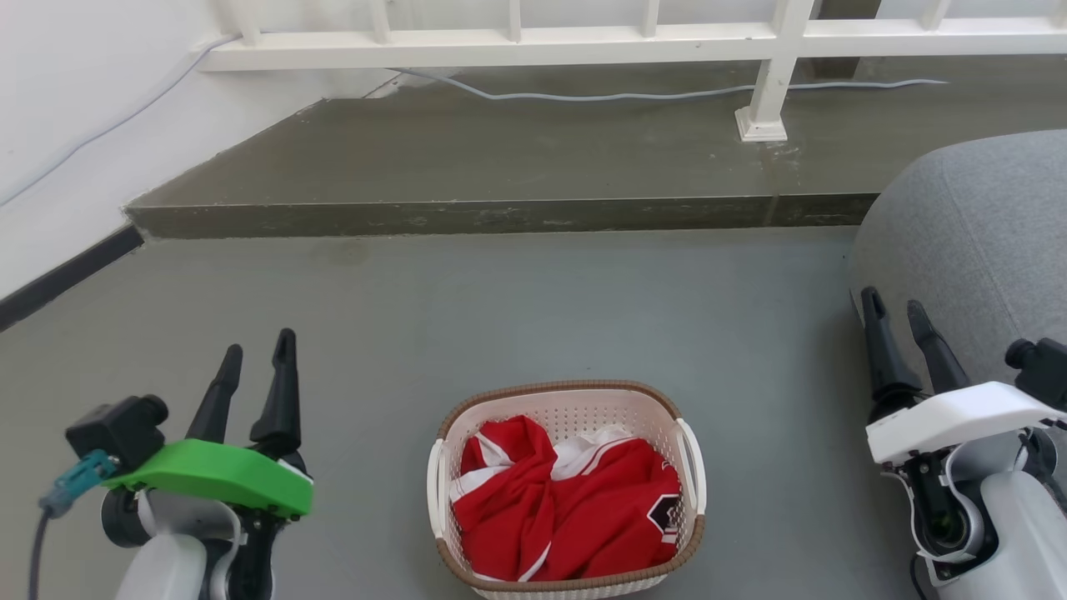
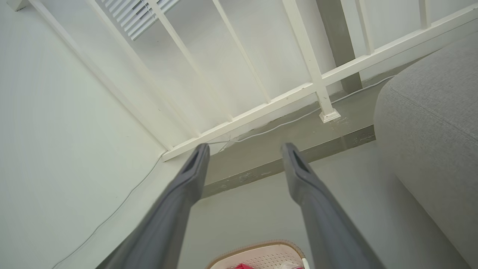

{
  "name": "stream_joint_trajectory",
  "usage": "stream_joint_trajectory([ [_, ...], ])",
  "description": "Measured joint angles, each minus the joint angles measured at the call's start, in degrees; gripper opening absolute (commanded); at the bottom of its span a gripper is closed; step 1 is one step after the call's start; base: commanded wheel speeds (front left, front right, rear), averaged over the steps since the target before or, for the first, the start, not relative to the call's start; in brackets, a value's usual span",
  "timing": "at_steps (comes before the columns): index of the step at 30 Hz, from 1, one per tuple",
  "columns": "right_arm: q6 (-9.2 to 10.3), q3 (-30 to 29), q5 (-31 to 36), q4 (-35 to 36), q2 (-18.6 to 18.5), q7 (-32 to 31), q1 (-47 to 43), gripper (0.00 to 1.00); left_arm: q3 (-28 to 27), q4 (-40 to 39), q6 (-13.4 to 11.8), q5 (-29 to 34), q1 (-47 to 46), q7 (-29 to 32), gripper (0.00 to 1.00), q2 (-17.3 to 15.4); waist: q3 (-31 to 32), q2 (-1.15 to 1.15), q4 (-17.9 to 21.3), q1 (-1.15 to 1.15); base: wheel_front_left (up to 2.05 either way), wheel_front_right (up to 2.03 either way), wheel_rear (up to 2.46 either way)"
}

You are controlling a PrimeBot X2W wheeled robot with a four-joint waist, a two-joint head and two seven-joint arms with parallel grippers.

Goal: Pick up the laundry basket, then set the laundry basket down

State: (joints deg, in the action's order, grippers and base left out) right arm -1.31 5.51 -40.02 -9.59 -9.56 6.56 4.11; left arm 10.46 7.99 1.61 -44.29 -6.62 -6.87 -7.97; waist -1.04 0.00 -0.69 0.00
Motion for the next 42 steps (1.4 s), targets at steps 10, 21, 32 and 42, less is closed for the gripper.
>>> stream_joint_trajectory([
  [10,1.83,2.53,9.44,-0.04,-0.71,2.05,0.00,1.00,3.09,0.15,-1.98,7.81,-0.01,-1.78,1.00,-0.03,0.12,0.00,0.02,0.00,0.00,0.00,0.00],
  [21,3.31,4.26,17.18,-0.29,-0.74,4.08,0.00,1.00,5.31,0.85,-3.66,14.70,-0.01,-3.85,1.00,0.23,-0.01,0.00,0.10,0.00,0.00,0.00,0.00],
  [32,3.94,5.27,23.82,-0.68,-0.52,6.20,0.00,1.00,6.94,1.57,-4.70,21.15,-0.22,-5.09,1.00,1.09,0.02,0.00,0.06,0.00,0.00,0.00,0.00],
  [42,3.93,5.86,28.50,-0.91,-0.29,7.87,0.00,1.00,8.09,2.11,-5.72,25.25,-1.00,-5.87,1.00,1.31,0.18,0.00,-0.03,0.00,0.00,0.00,0.00],
])
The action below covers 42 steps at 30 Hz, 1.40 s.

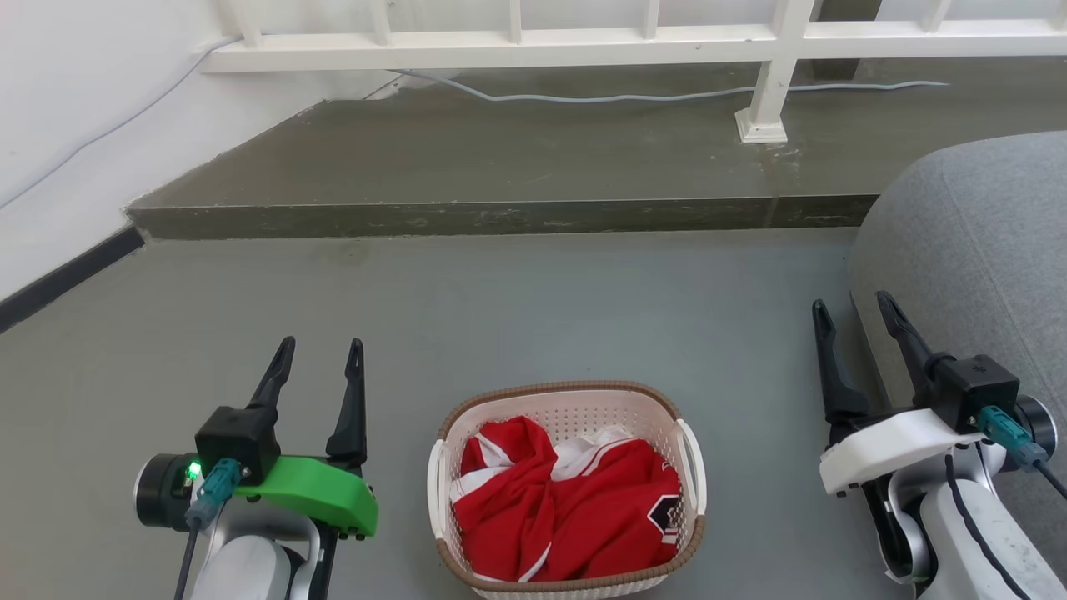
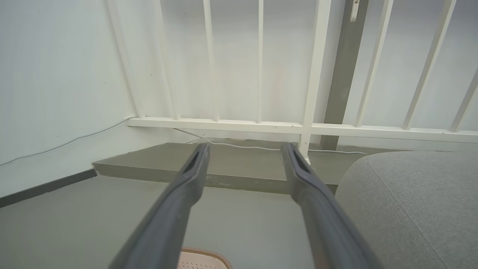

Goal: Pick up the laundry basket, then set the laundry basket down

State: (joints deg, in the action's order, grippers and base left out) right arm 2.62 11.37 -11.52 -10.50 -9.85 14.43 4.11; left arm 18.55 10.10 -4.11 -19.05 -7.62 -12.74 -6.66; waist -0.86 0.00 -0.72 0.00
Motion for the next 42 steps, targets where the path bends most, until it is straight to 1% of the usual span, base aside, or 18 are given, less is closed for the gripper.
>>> stream_joint_trajectory([
  [6,-0.20,-0.96,-1.21,-0.73,1.01,0.00,0.00,1.00,-0.41,0.53,-0.01,-0.89,-0.16,0.00,1.00,0.52,0.14,0.00,-0.07,0.00,0.00,0.00,0.00],
  [14,-0.63,-1.53,-1.42,-1.16,1.01,0.00,0.00,1.00,-0.88,1.01,-0.02,-1.20,-0.19,0.01,1.00,0.59,0.36,0.00,-0.10,0.00,0.00,0.00,0.00],
  [16,-1.02,-1.57,-1.42,-1.29,1.01,0.00,0.00,1.00,-0.89,1.22,-0.02,-1.22,-0.19,0.01,1.00,0.60,0.39,0.00,-0.09,0.00,0.00,0.00,0.00],
  [24,-1.12,-1.69,-1.38,-1.68,1.00,0.00,0.00,1.00,-0.86,1.97,-0.02,-1.30,-0.26,0.08,1.00,0.69,0.33,0.00,-0.10,0.00,0.00,0.00,0.00],
  [29,-1.55,-1.83,-1.38,-1.92,0.99,0.00,0.00,1.00,-0.96,2.10,-0.03,-1.45,-0.28,0.08,1.00,0.70,0.14,0.00,-0.12,0.00,0.00,0.00,0.00],
  [42,-1.76,-2.21,-1.36,-1.51,0.88,0.00,0.22,1.00,-0.97,0.56,-0.13,-1.45,-1.44,0.26,1.00,0.73,-3.58,0.00,-0.20,0.00,0.00,0.00,0.00],
])
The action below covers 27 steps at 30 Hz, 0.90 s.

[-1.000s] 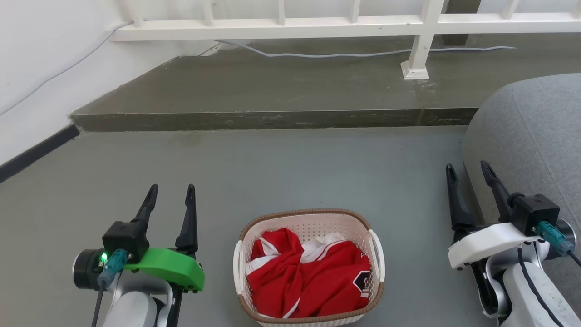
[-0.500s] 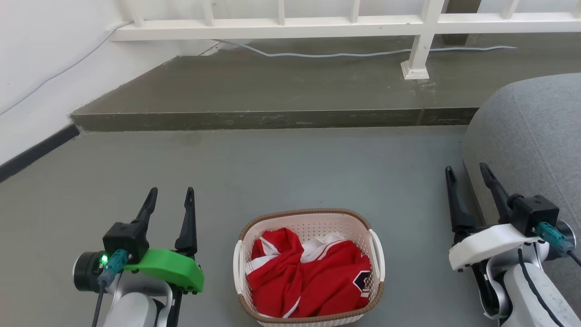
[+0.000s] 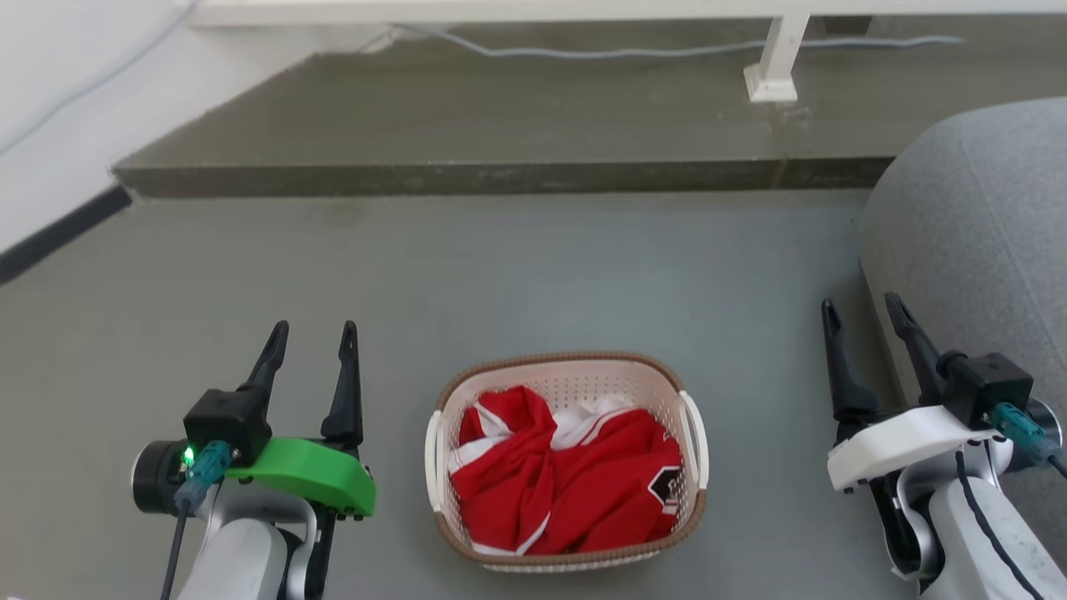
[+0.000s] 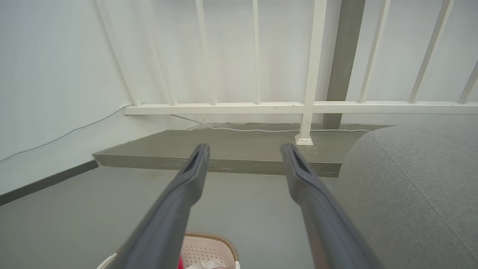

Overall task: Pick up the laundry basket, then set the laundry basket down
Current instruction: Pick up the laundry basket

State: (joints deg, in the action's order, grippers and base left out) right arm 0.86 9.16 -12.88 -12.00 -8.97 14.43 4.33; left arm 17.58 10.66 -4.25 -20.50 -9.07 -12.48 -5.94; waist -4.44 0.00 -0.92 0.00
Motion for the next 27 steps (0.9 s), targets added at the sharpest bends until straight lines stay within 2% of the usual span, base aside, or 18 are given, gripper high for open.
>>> stream_joint_trajectory([
  [16,-1.56,0.30,-0.04,-1.86,-0.19,0.00,5.21,1.00,1.53,0.35,0.30,-0.36,-4.55,1.91,1.00,1.05,-11.13,0.00,0.10,0.00,0.00,0.00,0.00],
  [27,-2.96,0.94,-0.25,-5.79,-0.10,-0.44,11.38,1.00,2.64,4.13,2.65,-0.45,-11.03,3.43,1.00,1.15,-19.97,0.00,0.41,-0.01,0.00,0.00,0.00],
])
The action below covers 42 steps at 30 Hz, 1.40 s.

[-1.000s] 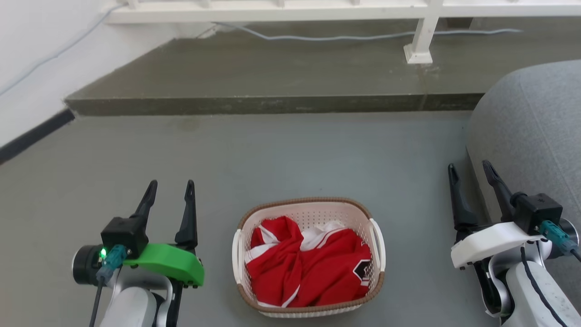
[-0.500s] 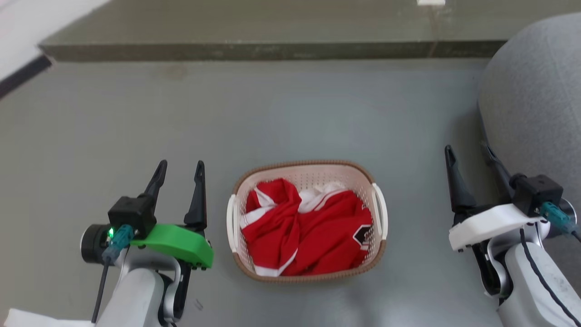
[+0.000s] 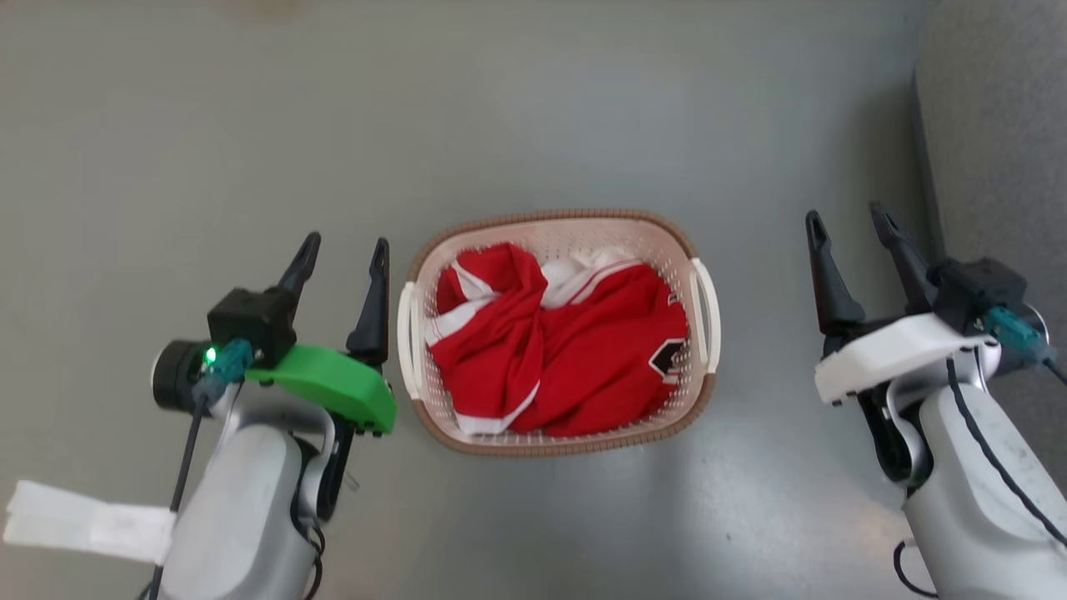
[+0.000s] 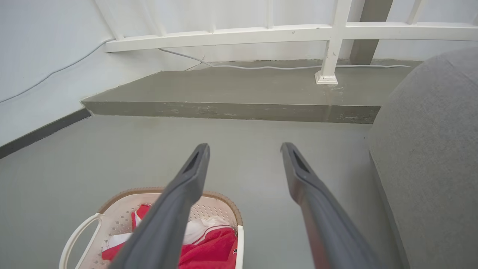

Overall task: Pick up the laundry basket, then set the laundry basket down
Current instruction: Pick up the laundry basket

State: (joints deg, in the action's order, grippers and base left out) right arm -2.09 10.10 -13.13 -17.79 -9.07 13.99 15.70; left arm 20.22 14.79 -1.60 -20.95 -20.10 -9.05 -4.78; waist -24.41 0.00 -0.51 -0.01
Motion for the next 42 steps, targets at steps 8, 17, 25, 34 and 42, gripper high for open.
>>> stream_joint_trajectory([
  [8,-0.91,0.87,-0.01,-3.50,0.26,-0.71,6.03,1.00,0.67,4.38,1.78,0.30,-6.94,1.51,1.00,-0.08,-6.54,0.00,0.40,0.00,0.00,0.00,0.00],
  [17,-1.43,1.82,0.09,-8.24,0.63,-1.45,12.51,1.00,1.43,10.37,3.79,0.52,-15.26,2.54,1.00,0.52,-13.94,0.00,0.79,0.00,0.00,0.00,0.00],
  [25,-1.94,3.64,0.69,-13.38,1.74,-2.53,17.85,1.00,1.89,16.80,5.20,0.09,-20.61,4.32,1.00,1.46,-20.52,0.00,0.99,0.00,0.00,0.00,0.00],
  [34,-2.69,5.33,1.10,-20.48,2.82,-2.44,21.78,1.00,2.09,26.50,6.22,-0.07,-23.40,4.95,1.00,1.66,-26.90,0.00,1.47,0.00,0.00,0.00,0.00],
  [42,-3.34,6.33,1.08,-25.18,3.60,-2.34,23.96,1.00,2.11,32.54,6.88,-2.05,-25.60,5.47,1.00,1.93,-29.55,0.00,1.92,0.00,0.00,0.00,0.00],
])
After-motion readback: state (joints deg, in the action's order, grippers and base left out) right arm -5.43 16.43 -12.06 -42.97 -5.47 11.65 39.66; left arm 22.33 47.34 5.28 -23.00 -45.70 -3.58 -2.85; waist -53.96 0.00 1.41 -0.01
